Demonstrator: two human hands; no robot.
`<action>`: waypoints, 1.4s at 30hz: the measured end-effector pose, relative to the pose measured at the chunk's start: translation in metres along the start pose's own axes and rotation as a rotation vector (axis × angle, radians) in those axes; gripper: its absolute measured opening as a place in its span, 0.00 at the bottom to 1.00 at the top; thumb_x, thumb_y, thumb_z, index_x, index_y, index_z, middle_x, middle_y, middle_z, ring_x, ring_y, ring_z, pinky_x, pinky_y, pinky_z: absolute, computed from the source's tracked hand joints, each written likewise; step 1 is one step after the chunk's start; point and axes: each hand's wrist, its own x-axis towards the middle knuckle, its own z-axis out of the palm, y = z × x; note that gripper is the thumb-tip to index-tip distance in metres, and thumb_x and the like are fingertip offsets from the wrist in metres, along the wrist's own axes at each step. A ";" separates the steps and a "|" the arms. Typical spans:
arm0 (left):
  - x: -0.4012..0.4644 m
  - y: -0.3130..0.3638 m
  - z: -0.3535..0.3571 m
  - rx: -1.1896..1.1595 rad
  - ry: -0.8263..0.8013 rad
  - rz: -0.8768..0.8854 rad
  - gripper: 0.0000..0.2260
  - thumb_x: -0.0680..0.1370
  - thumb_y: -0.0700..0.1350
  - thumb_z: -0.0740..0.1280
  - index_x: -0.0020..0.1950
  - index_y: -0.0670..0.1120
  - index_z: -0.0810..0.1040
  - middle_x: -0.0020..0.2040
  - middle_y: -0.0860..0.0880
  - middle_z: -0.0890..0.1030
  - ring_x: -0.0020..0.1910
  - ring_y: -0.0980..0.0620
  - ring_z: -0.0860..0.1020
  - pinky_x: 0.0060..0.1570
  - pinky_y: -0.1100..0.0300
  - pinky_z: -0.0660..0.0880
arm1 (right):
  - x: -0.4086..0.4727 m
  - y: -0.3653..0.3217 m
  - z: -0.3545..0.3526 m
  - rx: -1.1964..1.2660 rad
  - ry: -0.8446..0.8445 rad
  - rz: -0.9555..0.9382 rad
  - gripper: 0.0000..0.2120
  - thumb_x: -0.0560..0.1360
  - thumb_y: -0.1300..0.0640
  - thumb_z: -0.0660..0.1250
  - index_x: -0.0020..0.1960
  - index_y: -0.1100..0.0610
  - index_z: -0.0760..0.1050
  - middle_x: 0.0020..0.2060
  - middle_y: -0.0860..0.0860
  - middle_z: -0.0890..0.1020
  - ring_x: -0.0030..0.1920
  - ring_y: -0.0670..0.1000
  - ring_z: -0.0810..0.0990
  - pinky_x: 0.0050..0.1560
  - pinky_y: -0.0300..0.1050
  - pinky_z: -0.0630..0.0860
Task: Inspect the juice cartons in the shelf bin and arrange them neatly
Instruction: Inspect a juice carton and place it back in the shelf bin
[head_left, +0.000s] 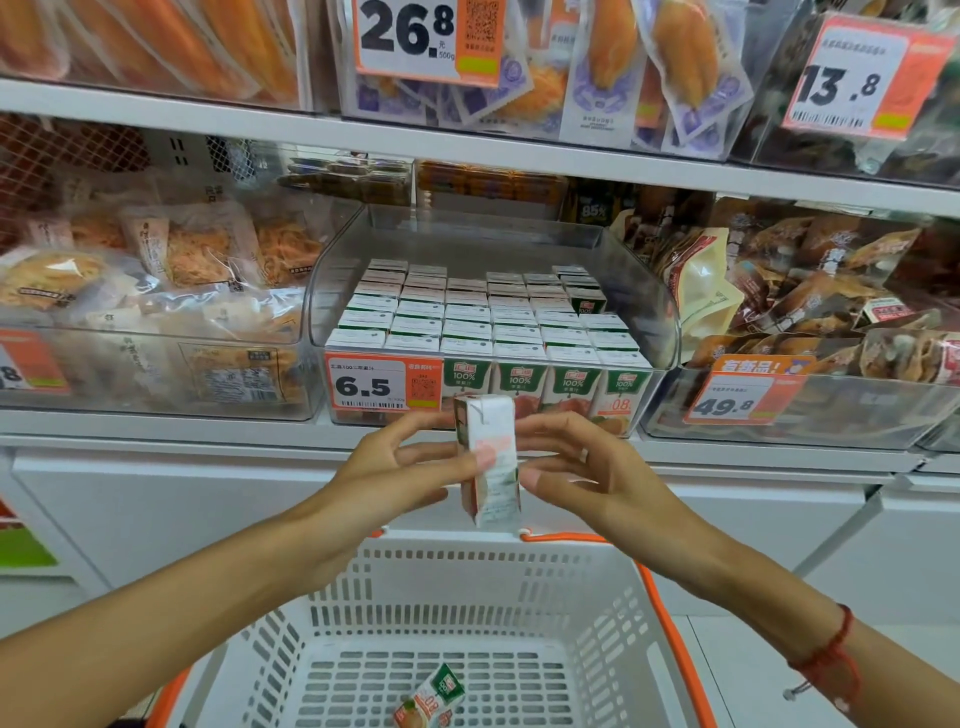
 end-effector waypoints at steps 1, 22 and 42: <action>0.000 0.001 -0.001 -0.042 -0.020 -0.046 0.30 0.63 0.59 0.78 0.63 0.57 0.77 0.52 0.56 0.85 0.54 0.57 0.82 0.61 0.56 0.75 | 0.000 -0.001 0.001 -0.021 -0.004 -0.019 0.18 0.76 0.60 0.69 0.65 0.52 0.73 0.58 0.45 0.82 0.57 0.44 0.81 0.58 0.40 0.77; -0.001 0.003 0.006 -0.079 -0.051 -0.071 0.29 0.64 0.61 0.72 0.63 0.55 0.76 0.52 0.56 0.85 0.55 0.61 0.81 0.63 0.60 0.71 | 0.003 -0.007 0.005 0.028 -0.055 0.274 0.21 0.73 0.52 0.73 0.64 0.49 0.75 0.55 0.47 0.84 0.56 0.46 0.82 0.65 0.54 0.74; 0.008 0.002 -0.003 -0.291 -0.094 -0.289 0.21 0.67 0.53 0.72 0.57 0.45 0.82 0.51 0.47 0.86 0.49 0.54 0.85 0.41 0.63 0.82 | 0.009 -0.005 -0.017 0.000 -0.003 0.074 0.17 0.68 0.48 0.72 0.55 0.49 0.82 0.50 0.45 0.86 0.51 0.46 0.84 0.52 0.40 0.81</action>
